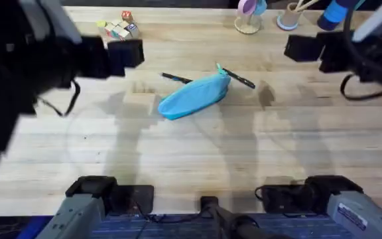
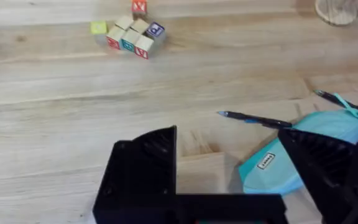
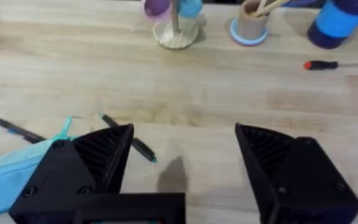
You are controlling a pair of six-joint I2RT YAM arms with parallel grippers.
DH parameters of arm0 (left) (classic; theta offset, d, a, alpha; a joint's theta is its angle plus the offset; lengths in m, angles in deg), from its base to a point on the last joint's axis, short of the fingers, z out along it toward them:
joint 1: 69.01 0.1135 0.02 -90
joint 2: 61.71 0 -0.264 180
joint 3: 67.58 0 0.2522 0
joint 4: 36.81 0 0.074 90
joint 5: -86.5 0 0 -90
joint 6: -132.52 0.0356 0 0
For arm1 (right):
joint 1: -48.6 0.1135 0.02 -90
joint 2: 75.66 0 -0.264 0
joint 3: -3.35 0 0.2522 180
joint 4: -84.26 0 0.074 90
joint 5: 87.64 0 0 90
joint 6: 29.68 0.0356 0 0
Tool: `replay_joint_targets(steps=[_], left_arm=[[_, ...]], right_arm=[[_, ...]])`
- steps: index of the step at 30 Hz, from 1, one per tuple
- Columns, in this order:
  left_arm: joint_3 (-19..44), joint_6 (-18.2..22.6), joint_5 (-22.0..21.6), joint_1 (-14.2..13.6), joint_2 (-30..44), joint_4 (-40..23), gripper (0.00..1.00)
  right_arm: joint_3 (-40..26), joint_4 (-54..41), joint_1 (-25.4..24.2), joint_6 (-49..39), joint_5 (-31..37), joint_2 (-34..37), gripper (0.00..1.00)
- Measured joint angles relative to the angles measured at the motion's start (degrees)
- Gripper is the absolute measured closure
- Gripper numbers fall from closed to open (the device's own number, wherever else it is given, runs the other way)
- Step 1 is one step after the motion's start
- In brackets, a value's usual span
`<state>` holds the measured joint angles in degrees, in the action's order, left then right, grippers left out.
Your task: Unzip the bag, pick up the pens from the table one at a time and place them inside, then zip the bag closed.
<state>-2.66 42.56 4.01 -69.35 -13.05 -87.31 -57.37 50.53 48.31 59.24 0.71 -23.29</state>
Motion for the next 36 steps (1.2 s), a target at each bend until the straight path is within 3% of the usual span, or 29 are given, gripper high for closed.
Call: replay_joint_targets(steps=[5, 12, 17, 18, 19, 20, 22, 28, 36], left_arm=[[8.91, 0.02, 1.99, 0.00, 9.49, -6.33, 0.008], [12.11, 0.26, 3.51, 0.00, 14.63, -7.68, 0.008], [12.13, 8.24, 9.81, 0.00, 14.65, -10.42, 0.006], [12.13, 17.14, 17.72, 0.00, 14.65, -14.24, 0.007], [12.13, 19.74, 20.05, 0.00, 14.65, -15.39, 0.007], [12.13, 29.79, 27.47, -0.05, 14.65, -19.57, 0.007], [12.13, 39.65, 31.98, -0.07, 14.65, -23.18, 0.007], [12.13, 42.79, 33.13, -0.07, 14.65, -22.63, 0.008], [12.13, 43.73, 33.39, -0.07, 14.65, -22.19, 0.008]], right_arm=[[-6.54, -4.58, 0.00, 0.10, -0.86, 6.48, 0.005], [-8.80, -5.75, 0.00, 0.24, -1.03, 7.72, 0.005], [-8.80, -5.81, 0.00, 0.24, -1.16, 7.74, 0.006], [-8.80, -5.81, 0.00, 0.24, -1.16, 7.72, 0.006], [-8.80, -5.81, 0.00, 0.24, -1.16, 7.74, 0.007], [-8.80, -5.81, 0.00, 0.24, -1.16, 7.73, 0.006], [-8.80, -5.81, 0.00, 0.24, -1.16, 7.72, 0.006], [-8.80, -5.81, 0.00, 0.24, -1.16, 7.74, 0.006], [-8.80, -5.70, 0.00, 0.24, -1.16, 7.72, 0.005]])
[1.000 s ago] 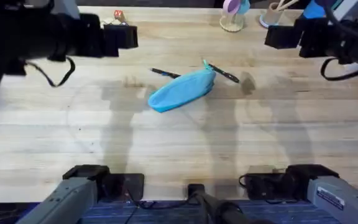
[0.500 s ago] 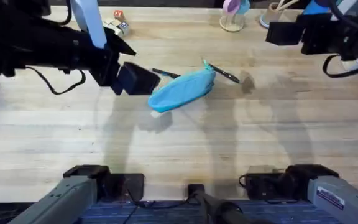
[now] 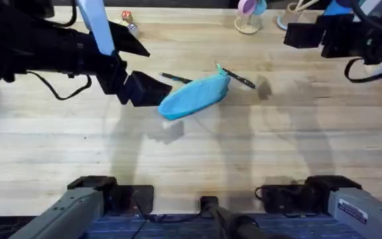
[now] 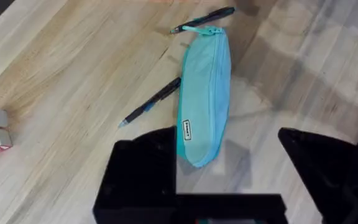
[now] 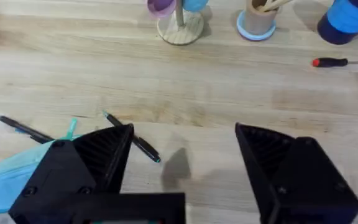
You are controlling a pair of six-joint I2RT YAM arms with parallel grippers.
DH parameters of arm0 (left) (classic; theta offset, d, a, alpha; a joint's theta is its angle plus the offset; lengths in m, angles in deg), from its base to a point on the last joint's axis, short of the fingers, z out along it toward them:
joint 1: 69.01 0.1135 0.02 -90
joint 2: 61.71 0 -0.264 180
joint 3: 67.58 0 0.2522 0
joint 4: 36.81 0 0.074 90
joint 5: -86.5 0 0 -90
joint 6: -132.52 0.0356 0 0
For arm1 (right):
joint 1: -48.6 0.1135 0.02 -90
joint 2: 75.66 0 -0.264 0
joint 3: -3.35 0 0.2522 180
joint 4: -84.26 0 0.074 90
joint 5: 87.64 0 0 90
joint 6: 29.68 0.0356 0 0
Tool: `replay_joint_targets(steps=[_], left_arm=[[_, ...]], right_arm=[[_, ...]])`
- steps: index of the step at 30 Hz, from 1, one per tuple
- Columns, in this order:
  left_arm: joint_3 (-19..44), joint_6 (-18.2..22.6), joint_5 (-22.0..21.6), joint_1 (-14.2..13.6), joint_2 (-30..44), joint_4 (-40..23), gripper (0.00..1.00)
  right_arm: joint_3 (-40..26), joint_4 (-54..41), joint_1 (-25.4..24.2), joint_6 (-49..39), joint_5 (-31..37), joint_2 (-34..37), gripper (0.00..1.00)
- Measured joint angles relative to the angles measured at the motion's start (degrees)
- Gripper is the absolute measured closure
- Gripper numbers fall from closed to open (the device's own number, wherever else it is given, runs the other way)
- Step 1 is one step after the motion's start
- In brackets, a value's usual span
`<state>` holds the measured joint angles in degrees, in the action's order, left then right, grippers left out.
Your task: Unzip the bag, pick up the pens from the table one at a time and place them inside, then zip the bag closed.
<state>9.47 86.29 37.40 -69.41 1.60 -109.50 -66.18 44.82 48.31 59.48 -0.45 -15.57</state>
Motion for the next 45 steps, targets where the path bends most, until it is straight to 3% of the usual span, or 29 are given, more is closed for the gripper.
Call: replay_joint_targets(steps=[9, 17, 24, 31, 45], left_arm=[[0.00, 0.28, -0.78, 0.00, 0.00, -0.68, 0.008], [0.00, 4.44, -2.94, 0.00, 0.17, -3.43, 0.008], [0.02, 5.61, -3.23, -0.25, 5.24, -3.41, 0.006], [0.02, 6.61, -4.14, -5.03, 13.68, -2.28, 0.006], [0.04, 6.88, -4.84, -9.04, 26.32, -0.26, 0.005]], right_arm=[[0.00, 0.00, 0.00, 0.00, 0.00, 0.02, 0.005], [0.00, 0.01, 0.00, 0.00, 0.00, 0.00, 0.005], [0.00, 0.02, 0.00, 0.00, 0.00, 0.00, 0.005], [0.00, 0.02, 0.00, 0.00, 0.00, 0.00, 0.005], [0.00, 0.02, 0.00, 0.00, 0.00, 0.02, 0.005]])
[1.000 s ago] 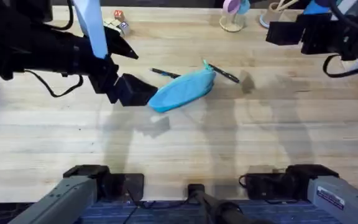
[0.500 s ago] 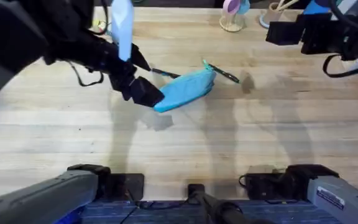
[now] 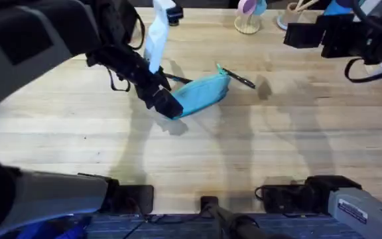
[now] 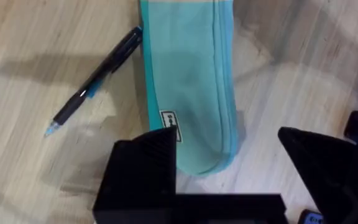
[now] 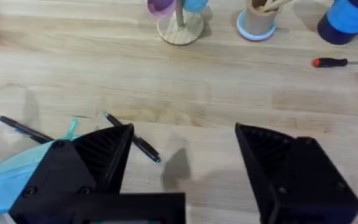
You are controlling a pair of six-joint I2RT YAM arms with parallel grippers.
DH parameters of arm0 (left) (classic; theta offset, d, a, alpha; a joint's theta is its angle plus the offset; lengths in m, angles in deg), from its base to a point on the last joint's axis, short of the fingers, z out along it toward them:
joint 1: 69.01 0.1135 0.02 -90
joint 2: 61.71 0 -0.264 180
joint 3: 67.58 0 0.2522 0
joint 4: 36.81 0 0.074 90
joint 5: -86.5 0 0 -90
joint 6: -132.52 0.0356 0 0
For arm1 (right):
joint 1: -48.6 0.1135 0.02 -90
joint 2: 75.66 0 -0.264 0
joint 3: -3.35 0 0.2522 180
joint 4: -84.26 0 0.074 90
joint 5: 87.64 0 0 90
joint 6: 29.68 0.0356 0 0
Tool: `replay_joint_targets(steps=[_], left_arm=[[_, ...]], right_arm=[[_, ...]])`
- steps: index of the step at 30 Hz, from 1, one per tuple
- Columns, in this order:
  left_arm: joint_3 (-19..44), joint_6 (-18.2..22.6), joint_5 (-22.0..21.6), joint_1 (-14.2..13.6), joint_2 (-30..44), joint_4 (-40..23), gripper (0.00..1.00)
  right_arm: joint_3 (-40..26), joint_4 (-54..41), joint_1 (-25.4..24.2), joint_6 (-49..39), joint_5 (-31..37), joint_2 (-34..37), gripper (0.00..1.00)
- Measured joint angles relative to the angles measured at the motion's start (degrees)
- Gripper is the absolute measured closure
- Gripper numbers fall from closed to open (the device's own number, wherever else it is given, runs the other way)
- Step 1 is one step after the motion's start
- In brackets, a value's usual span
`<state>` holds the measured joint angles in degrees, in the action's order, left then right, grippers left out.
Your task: Unzip the bag, pick up the pens from the table one at a time and place them inside, then zip the bag closed.
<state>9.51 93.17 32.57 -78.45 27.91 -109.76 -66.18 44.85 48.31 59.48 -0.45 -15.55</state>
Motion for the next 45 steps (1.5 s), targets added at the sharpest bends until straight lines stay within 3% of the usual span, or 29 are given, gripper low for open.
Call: replay_joint_targets(steps=[5, 7, 8, 12, 14, 18, 20, 27, 37, 45], left_arm=[[0.00, -0.01, -0.14, -0.96, 1.97, 0.32, 0.019], [0.00, -0.02, -0.48, -0.99, 2.18, 0.32, 0.081], [0.02, -0.01, -1.76, -0.97, 2.19, -0.02, 0.158], [0.04, -0.01, -3.05, -0.97, 2.21, -0.76, 0.260], [0.04, -0.02, -3.40, -0.97, 2.21, -0.79, 0.384], [0.19, 0.06, -4.52, -0.97, 2.20, -0.41, 0.818], [0.41, 0.20, -5.06, -0.90, 2.21, -0.14, 0.937], [0.48, 0.09, -5.48, -0.93, 2.21, -0.27, 0.956], [0.48, 0.09, -5.48, -0.93, 2.21, -0.29, 0.956], [0.48, 0.09, -5.48, -0.93, 2.21, -0.31, 0.956]], right_arm=[[0.00, 0.00, 0.00, 0.00, 0.00, 0.00, 0.005], [0.00, 0.02, 0.00, 0.00, 0.00, -0.02, 0.005], [0.00, 0.02, 0.00, 0.00, 0.00, -0.01, 0.005], [0.00, 0.02, 0.00, 0.00, 0.00, -0.01, 0.005], [0.00, 0.02, 0.00, -0.02, 0.00, -0.02, 0.005], [0.00, 0.04, 0.00, 0.00, 0.00, -0.02, 0.005], [0.00, 0.04, 0.00, 0.00, 0.00, 0.00, 0.005], [0.00, 1.45, -0.02, 0.44, -1.33, -0.02, 0.005], [-0.51, 0.56, -0.04, -4.13, -20.11, 2.58, 0.005], [-6.80, -6.51, 3.28, -7.16, -23.90, 7.12, 0.006]])
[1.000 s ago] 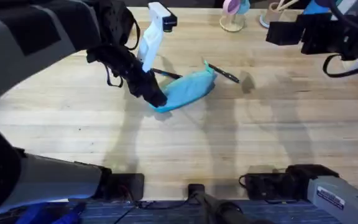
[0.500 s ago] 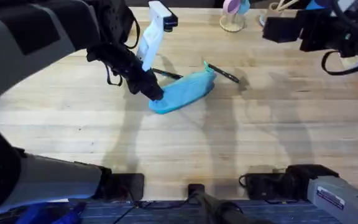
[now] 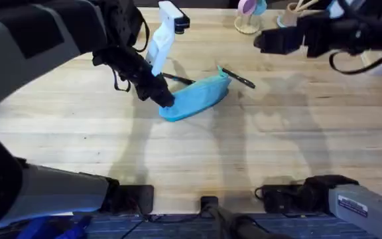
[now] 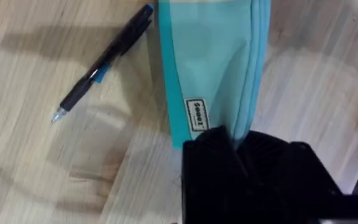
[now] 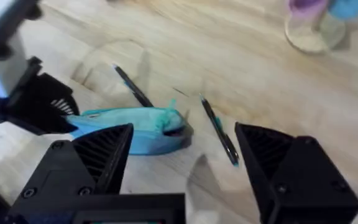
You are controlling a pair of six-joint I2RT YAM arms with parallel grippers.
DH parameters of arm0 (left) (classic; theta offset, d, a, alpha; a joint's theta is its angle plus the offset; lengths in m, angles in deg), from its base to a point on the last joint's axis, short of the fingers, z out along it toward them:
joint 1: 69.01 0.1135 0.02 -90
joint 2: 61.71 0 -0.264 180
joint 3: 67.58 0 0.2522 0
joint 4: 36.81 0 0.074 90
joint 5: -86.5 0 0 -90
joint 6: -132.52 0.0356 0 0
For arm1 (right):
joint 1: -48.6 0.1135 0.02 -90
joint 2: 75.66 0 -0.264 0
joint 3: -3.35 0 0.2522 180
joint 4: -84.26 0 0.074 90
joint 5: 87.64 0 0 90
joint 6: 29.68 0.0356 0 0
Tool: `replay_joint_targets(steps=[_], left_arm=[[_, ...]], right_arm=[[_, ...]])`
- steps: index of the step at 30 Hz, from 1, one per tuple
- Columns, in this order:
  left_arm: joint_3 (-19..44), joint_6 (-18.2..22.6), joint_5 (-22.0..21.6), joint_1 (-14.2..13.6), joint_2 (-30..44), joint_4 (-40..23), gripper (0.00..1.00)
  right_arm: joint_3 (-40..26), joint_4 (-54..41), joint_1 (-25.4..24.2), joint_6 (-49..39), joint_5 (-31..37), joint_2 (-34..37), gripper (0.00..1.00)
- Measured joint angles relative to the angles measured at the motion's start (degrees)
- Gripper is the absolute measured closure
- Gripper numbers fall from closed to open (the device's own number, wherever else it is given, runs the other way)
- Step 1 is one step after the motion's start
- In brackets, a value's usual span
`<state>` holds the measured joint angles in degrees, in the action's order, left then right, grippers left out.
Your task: Unzip the bag, pick up the pens from the table one at a time and place them inside, then zip the bag closed.
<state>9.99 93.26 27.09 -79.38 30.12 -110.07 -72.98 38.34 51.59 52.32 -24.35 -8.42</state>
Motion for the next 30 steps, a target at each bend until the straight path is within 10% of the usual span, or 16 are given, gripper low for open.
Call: replay_joint_targets(steps=[13, 30], left_arm=[[0.00, 0.00, 0.00, 0.00, 0.00, -0.02, 0.956], [0.00, 0.00, 0.00, 0.00, 0.00, -0.07, 0.956]], right_arm=[[-7.10, -6.67, 11.57, -3.91, 4.24, 8.82, 0.005], [-7.10, -7.04, 13.40, 0.83, 3.50, 9.61, 0.005]])
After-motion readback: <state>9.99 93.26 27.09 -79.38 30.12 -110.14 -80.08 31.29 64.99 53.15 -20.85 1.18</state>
